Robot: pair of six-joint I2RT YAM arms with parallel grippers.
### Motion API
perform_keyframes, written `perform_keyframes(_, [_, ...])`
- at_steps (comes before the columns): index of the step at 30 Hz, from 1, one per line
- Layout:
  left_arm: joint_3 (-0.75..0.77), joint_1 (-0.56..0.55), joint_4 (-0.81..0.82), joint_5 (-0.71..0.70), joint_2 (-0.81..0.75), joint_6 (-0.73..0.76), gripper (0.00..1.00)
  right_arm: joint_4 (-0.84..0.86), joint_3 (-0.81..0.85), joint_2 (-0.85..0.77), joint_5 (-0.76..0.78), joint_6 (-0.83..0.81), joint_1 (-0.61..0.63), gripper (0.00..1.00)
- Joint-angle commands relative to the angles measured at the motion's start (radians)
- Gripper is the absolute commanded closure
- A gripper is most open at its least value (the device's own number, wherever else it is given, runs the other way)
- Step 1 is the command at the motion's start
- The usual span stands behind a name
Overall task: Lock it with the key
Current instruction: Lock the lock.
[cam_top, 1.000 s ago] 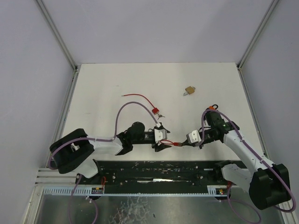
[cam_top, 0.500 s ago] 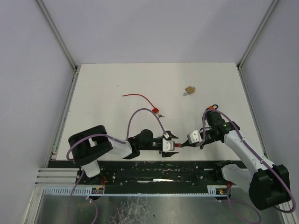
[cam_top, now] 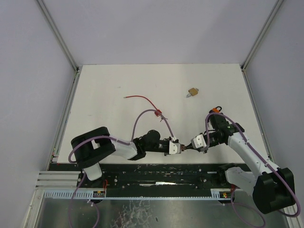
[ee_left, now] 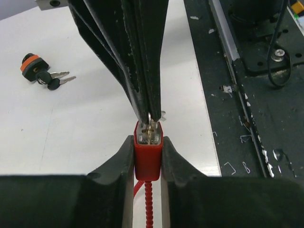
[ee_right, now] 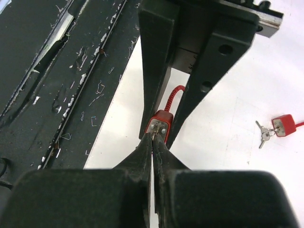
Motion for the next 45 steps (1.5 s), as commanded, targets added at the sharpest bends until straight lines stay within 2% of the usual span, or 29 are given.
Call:
perform_keyframes(1, [0.049,0.026,-0.205,0.126,-0.058,0.089,1.00,-0.128,0.055,-0.033,0.025,-0.256,-0.001,1.00])
perform_keyframes(5, [0.170,0.101,-0.553,0.321,-0.088,0.136,1.00,-0.177,0.069,-0.083,0.042,-0.365,-0.001,1.00])
perform_keyframes(8, [0.219,0.129,-0.682,0.334,-0.082,0.179,1.00,-0.154,0.064,-0.095,0.033,-0.310,-0.001,1.00])
perform_keyframes(12, [0.207,0.125,-0.650,0.250,-0.083,0.153,1.00,-0.110,0.075,-0.079,-0.004,-0.167,-0.001,1.00])
perform_keyframes(14, [0.191,0.101,-0.622,0.150,-0.098,0.150,1.00,-0.058,0.081,-0.067,-0.044,-0.009,-0.008,1.00])
perform_keyframes(15, [0.177,0.082,-0.603,0.065,-0.108,0.151,1.00,-0.053,0.082,-0.059,-0.054,0.020,-0.009,1.00])
perform_keyframes(18, [0.131,0.036,-0.531,-0.088,-0.132,0.150,1.00,-0.056,0.083,-0.045,-0.048,0.030,-0.012,1.00])
perform_keyframes(22, [0.071,0.001,-0.434,-0.218,-0.145,0.151,1.00,-0.044,0.032,-0.097,0.057,-0.084,-0.012,1.00])
perform_keyframes(26, [0.038,0.001,-0.400,-0.165,-0.171,0.111,1.00,-0.019,0.007,-0.156,0.060,-0.099,-0.012,1.00])
perform_keyframes(27, [0.041,0.007,-0.414,-0.118,-0.173,0.103,1.00,-0.038,0.019,-0.155,0.043,-0.102,-0.012,1.00])
perform_keyframes(29, [0.072,0.026,-0.474,-0.005,-0.164,0.081,1.00,-0.099,0.015,-0.141,0.042,-0.208,-0.012,1.00])
perform_keyframes(31, [0.119,0.058,-0.547,0.136,-0.141,0.050,1.00,-0.070,-0.002,-0.127,0.061,-0.180,-0.012,1.00])
perform_keyframes(33, [0.143,0.064,-0.581,0.142,-0.130,0.033,1.00,-0.061,0.008,-0.113,0.052,-0.142,-0.012,1.00])
perform_keyframes(34, [0.142,0.062,-0.580,0.093,-0.128,0.026,1.00,-0.053,0.021,-0.110,0.038,-0.111,-0.012,1.00])
perform_keyframes(37, [0.132,0.058,-0.575,-0.026,-0.138,0.008,1.00,0.016,0.019,-0.117,0.033,0.043,-0.019,0.94])
perform_keyframes(39, [0.134,0.044,-0.581,-0.094,-0.140,0.015,1.00,0.056,-0.005,-0.127,0.036,0.095,-0.024,0.81])
perform_keyframes(41, [0.137,0.030,-0.582,-0.128,-0.141,0.018,1.00,0.081,-0.019,-0.134,0.019,0.128,-0.030,0.71])
perform_keyframes(45, [0.131,0.014,-0.566,-0.158,-0.142,0.022,1.00,0.097,-0.020,-0.142,-0.029,0.168,-0.038,0.59])
